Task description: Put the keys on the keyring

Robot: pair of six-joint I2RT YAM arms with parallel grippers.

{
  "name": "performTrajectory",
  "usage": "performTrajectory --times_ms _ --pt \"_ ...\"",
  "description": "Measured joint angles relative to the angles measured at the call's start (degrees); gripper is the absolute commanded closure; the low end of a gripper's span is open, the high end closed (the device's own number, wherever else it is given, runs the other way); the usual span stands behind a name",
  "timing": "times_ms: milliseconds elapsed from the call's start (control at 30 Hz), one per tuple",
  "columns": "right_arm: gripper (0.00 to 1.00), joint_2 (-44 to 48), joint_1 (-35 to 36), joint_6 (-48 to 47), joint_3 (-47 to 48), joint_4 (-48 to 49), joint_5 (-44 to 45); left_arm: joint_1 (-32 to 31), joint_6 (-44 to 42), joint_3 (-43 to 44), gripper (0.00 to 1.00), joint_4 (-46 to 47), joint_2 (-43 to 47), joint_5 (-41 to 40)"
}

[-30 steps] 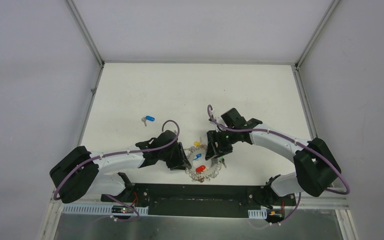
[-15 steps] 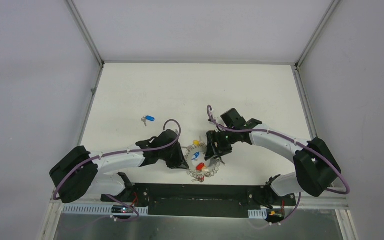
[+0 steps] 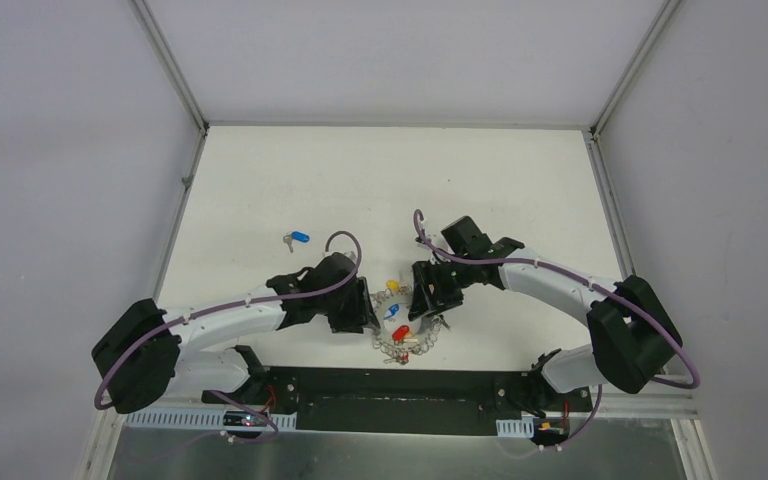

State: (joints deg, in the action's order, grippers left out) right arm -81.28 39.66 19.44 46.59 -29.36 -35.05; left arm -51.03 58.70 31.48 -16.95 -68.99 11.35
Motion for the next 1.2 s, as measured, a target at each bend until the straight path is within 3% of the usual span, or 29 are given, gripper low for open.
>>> performTrajectory --times_ms 267,767,1200 --pt "0.40 0.00 0.02 0.02 0.00 -0.09 1.05 0.63 -3.48 0.00 0.51 -4.87 5.22 -3.91" --pt "0.41 0.00 -0.02 0.09 0.11 -2.14 7.10 10.69 -8.87 1.90 0.54 -6.01 5.68 0.17" --pt "0.55 1.20 -5.51 3.21 -2.05 -3.80 11.52 11.76 -9.49 0.96 0.59 -3.89 5.33 5.27"
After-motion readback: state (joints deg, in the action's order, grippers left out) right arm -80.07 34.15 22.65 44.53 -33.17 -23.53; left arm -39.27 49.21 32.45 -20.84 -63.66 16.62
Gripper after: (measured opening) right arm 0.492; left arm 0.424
